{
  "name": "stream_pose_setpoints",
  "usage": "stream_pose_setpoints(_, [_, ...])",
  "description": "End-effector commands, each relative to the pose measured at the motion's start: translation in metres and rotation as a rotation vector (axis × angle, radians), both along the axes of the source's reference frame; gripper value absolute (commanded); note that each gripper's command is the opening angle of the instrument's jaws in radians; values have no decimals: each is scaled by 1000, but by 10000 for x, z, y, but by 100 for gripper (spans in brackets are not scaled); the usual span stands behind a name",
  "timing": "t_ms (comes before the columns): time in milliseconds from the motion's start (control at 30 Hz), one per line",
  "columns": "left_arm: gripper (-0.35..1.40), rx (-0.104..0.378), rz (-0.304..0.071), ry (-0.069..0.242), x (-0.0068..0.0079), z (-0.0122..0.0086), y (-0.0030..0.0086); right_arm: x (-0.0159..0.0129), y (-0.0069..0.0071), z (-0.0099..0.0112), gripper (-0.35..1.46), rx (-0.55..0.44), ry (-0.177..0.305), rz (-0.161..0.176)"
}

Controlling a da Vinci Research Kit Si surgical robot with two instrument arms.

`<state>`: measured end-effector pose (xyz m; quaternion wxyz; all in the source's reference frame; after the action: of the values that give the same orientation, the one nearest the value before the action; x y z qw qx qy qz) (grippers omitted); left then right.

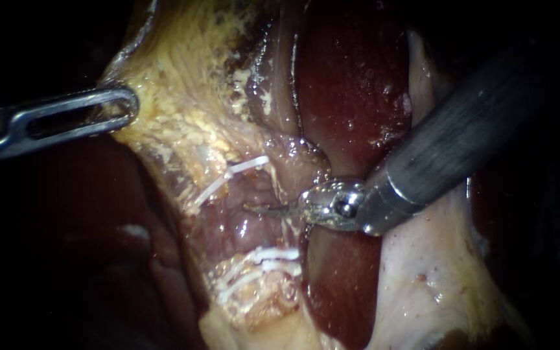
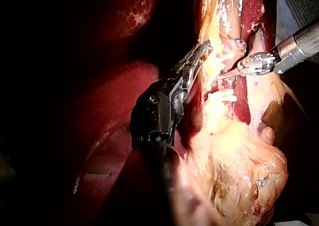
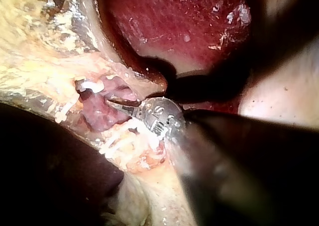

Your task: Go back from the cut right tube

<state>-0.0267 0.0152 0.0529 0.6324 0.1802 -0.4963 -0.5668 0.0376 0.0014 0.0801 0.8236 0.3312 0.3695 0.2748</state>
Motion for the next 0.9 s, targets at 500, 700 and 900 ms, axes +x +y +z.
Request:
stream_pose_setpoints(500, [-35,0,-1,1,-1,1,0,1,-1,-1,24,-2,8,3])
stream_pose_setpoints(700, [-35,-1,2,-1,-1,2,-1,0,-1,-2,39,-2,9,3])
stream_pose_setpoints(900, [-35,-1,1,-1,-1,2,-1,-1,-1,-5,46,-1,10,1])
